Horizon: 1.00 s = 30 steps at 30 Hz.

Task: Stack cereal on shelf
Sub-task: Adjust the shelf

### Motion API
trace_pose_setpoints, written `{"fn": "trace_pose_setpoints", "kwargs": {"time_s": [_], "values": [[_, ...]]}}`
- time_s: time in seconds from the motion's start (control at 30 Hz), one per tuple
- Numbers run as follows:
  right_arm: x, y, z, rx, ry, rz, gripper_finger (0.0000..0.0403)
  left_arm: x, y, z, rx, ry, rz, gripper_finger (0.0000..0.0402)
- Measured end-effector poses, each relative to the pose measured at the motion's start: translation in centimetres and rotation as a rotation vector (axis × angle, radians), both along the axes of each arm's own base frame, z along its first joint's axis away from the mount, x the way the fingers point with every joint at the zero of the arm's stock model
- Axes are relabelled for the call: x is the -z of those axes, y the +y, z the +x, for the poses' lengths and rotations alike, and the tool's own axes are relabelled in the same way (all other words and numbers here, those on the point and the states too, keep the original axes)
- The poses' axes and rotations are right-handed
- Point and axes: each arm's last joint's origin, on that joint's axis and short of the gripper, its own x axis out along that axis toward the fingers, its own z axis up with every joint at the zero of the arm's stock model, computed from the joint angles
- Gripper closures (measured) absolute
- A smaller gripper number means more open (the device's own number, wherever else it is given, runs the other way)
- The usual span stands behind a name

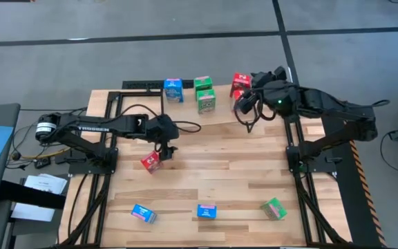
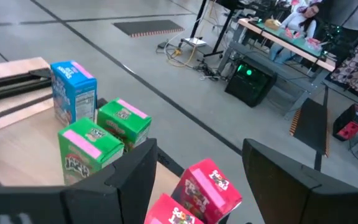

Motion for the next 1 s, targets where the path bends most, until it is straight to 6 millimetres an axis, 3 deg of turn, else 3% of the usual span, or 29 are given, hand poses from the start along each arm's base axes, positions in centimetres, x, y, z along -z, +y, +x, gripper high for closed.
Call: {"fn": "trace_pose_setpoints", "kwargs": {"time_s": [1.0], "values": [[0.8,0.0,0.8,-0.003,0.052,0.005,0.0143,0.4,4.0,-1.4,-0.196,0.092,0.101,0.007]]}}
